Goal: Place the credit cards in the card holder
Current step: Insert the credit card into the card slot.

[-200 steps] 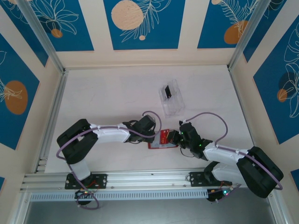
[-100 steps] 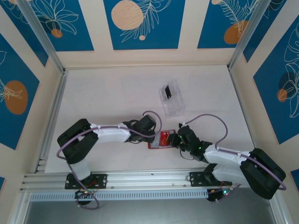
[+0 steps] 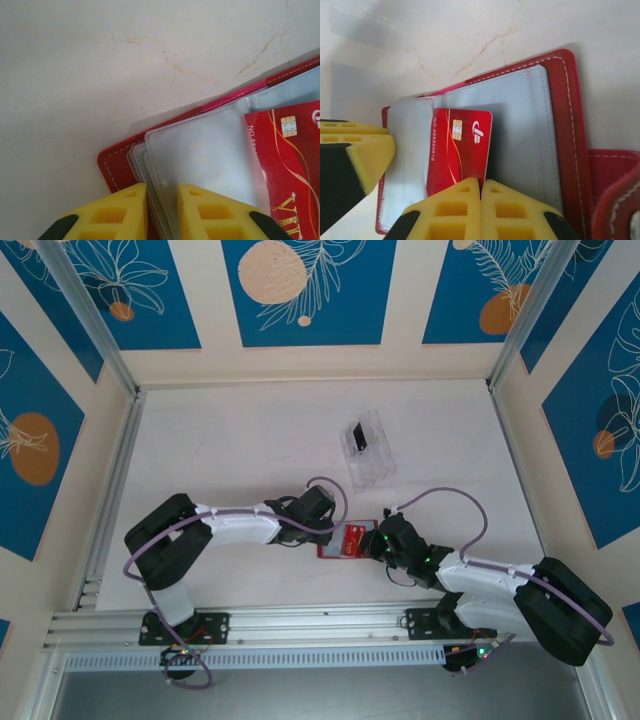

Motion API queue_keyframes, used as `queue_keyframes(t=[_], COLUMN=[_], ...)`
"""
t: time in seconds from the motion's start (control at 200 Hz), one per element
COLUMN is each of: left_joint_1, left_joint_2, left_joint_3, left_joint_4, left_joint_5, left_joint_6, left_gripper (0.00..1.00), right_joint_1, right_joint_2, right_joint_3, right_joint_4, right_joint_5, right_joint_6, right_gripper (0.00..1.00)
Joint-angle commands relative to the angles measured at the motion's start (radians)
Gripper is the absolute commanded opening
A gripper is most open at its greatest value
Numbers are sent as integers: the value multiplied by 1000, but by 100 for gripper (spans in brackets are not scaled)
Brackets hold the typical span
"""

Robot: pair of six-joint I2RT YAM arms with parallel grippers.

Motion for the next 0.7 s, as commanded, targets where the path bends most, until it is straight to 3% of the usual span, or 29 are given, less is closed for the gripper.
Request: queue_keyframes(t=[0.0, 0.695], left_joint_1=[-15, -15], left_joint_2=[74, 62], left_joint_3=[-31, -50], left_joint_4=[-62, -47], left_joint_5=[42, 47], left_joint_6=[18, 9], left_gripper=[20, 20], right_joint_1=[13, 27], right_joint_2=[44, 214], right_joint_3=[3, 104], right_joint_4=[-52, 39], right_joint_5=[3, -57], right_joint_6=[-34, -98], right_gripper=[0, 0])
